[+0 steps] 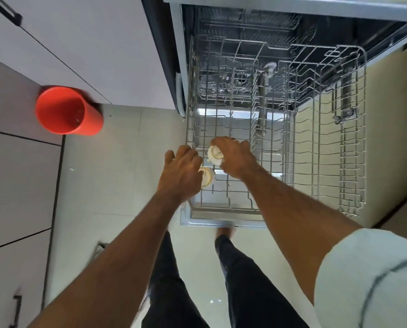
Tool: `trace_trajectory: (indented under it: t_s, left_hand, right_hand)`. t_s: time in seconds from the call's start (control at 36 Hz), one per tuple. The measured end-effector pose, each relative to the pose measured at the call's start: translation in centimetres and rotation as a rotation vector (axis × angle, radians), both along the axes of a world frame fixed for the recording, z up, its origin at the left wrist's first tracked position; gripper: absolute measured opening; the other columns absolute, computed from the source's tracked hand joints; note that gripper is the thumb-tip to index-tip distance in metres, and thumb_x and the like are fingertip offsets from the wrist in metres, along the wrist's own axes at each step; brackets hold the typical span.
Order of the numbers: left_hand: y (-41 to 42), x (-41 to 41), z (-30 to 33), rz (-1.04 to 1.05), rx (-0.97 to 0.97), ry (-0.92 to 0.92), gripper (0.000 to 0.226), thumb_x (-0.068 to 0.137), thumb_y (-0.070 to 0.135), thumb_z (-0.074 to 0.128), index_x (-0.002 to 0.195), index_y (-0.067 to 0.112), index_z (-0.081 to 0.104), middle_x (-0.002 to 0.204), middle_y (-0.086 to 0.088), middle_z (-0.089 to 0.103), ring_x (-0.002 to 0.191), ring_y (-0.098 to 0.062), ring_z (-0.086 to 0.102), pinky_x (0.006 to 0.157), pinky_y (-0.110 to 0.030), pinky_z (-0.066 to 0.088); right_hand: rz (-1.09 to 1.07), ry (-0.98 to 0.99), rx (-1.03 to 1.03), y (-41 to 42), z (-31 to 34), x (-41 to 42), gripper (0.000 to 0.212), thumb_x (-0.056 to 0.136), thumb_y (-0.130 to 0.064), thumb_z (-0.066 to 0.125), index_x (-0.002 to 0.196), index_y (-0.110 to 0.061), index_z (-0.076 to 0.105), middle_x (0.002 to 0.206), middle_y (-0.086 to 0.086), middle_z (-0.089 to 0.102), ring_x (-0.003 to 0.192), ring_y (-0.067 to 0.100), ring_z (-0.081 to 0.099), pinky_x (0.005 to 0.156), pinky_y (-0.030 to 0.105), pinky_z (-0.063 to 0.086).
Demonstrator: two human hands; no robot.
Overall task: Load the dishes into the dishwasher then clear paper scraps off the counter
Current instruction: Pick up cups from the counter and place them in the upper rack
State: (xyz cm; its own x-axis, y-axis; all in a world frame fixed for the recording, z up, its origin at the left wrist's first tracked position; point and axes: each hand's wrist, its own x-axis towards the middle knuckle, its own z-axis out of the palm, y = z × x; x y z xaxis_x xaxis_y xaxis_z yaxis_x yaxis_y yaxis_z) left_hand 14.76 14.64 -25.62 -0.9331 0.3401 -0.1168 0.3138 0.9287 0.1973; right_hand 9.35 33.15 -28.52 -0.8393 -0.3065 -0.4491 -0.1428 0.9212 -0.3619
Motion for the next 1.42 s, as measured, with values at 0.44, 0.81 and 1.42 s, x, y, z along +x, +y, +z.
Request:
trace_trajectory:
  t_s: [0.44,0.81,1.42]
  left_hand:
    - [-0.9,-2.5,4.1,-0.01,0.072,0.075,0.021,0.078,0.014,0.073,0.097,0.007,0.07,0.104,-0.008,0.069,0.105,-0.03,0.056,0.082,-0.044,0.041]
    - [-2.3,-11.2,16.5,0.216,0.134,0.209,0.011,0.085,0.016,0.068,0.094,0.01,0.068,0.097,-0.009,0.071,0.102,-0.033,0.057,0.079,-0.04,0.035]
    - [-16.6,-33.9,28.6,0.448,0.277,0.36,0.02,0.081,0.021,0.072,0.099,0.014,0.066,0.094,-0.009,0.07,0.089,-0.03,0.064,0.079,-0.043,0.052]
  right_hand:
    - [-0.033,-0.117,-0.024,0.8,2.2,0.3,0.082,0.073,-0.012,0.082,0.143,-0.03,0.042,0.148,-0.003,0.044,0.137,0.023,0.039,0.11,0.049,0.027]
    - [-0.002,0.322,-0.379,-1.3,15.6,-7.9,0.026,0.079,-0.004,0.058,0.102,-0.011,0.069,0.097,0.009,0.069,0.088,0.026,0.064,0.079,0.04,0.057]
    - [-0.071,0.58,-0.433,-15.5,29.3,-30.9,0.021,0.082,-0.015,0.066,0.102,-0.012,0.065,0.099,0.008,0.067,0.091,0.028,0.062,0.081,0.043,0.054]
